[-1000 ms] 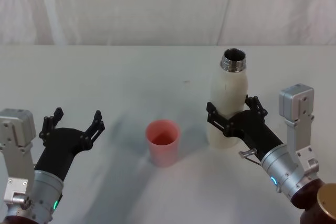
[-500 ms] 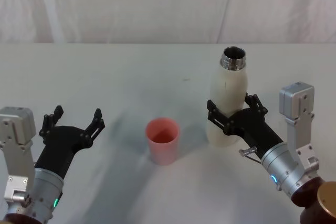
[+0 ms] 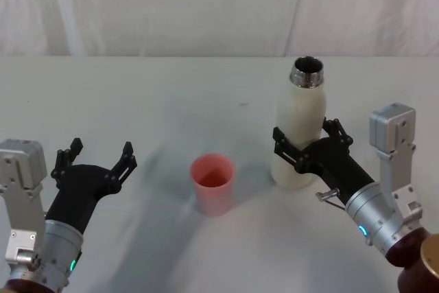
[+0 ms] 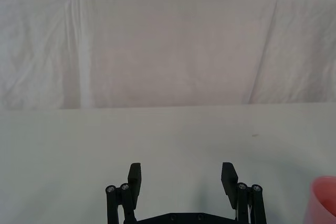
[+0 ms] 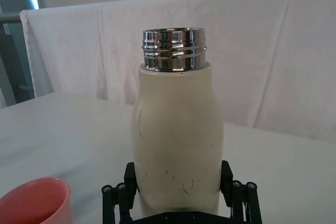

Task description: Grasp the thermos with one hand and pour water into the cup lid.

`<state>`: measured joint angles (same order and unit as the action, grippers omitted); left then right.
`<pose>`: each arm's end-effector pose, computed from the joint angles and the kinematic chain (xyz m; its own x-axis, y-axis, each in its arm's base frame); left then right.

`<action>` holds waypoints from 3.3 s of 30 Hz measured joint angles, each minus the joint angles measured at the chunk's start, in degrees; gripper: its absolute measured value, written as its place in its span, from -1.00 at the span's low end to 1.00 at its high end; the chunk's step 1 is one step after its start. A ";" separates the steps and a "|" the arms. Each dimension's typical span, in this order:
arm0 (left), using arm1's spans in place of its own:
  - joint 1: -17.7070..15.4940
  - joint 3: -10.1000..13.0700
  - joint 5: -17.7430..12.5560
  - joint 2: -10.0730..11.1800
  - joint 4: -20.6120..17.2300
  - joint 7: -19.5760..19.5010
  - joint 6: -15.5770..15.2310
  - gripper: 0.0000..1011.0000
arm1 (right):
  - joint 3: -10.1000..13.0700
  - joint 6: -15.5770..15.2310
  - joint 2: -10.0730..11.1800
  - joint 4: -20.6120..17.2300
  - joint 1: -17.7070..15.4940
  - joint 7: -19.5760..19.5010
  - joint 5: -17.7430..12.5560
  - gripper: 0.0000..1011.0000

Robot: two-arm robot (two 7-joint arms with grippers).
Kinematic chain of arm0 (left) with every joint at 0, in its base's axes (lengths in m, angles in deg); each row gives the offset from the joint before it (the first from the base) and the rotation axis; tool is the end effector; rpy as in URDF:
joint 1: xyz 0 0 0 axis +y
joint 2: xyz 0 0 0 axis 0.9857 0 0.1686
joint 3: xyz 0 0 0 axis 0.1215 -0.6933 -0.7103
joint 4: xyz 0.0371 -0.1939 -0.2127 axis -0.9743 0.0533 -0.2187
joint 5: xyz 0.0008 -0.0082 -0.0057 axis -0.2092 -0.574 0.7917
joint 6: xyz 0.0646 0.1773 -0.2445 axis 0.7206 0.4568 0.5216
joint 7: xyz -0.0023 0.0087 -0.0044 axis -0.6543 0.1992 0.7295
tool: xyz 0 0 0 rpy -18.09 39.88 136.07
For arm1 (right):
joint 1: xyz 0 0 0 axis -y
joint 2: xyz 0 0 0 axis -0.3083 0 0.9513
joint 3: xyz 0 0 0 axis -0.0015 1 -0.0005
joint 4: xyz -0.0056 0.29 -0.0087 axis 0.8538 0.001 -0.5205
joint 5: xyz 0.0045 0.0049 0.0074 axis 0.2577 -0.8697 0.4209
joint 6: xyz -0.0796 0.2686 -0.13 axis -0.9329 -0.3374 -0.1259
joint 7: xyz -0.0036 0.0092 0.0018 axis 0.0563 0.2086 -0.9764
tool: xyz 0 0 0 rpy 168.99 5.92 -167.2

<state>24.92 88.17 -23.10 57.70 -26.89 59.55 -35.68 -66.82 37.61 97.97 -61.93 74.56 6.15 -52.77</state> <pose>0.2530 0.0376 -0.2852 0.1246 0.9917 -0.0327 -0.9921 0.1241 -0.0176 0.3268 0.0570 -0.2885 0.5125 -0.8586 -0.0075 0.8569 0.5109 0.0683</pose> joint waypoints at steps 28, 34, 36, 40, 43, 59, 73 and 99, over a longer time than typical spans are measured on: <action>0.00 0.00 0.00 0.00 0.00 0.00 0.00 0.98 | 1.58 -0.26 3.23 -2.34 0.21 0.26 0.23 0.89; 0.00 0.00 0.00 0.00 0.00 0.00 0.00 0.98 | 0.82 -0.69 4.45 -3.03 0.55 0.03 2.98 0.89; 0.00 0.00 0.00 0.00 0.00 0.00 0.00 0.98 | 0.37 -0.69 4.93 -3.34 0.70 -0.28 4.66 0.89; 0.00 0.00 0.00 0.00 0.00 0.00 0.00 0.98 | 0.09 -0.46 5.33 -3.54 0.84 -0.44 6.48 0.89; 0.00 0.00 0.00 0.00 0.00 0.00 0.00 0.98 | -0.04 -0.26 5.50 -3.67 0.94 -0.45 7.51 0.89; 0.00 0.00 0.00 0.00 0.00 0.00 0.00 0.98 | -3.01 -4.79 7.68 -5.99 2.67 -1.32 19.42 0.89; 0.00 0.00 0.00 0.00 0.00 0.00 0.00 0.98 | -4.84 -5.53 8.22 -8.31 3.16 -2.60 28.90 0.89; 0.00 0.00 0.00 0.00 0.00 0.00 0.00 0.98 | -9.89 -4.05 10.81 -9.89 4.17 -2.20 43.03 0.89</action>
<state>24.92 88.17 -23.10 57.70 -26.89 59.55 -35.68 -76.72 33.56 108.78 -71.82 78.73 3.95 -9.74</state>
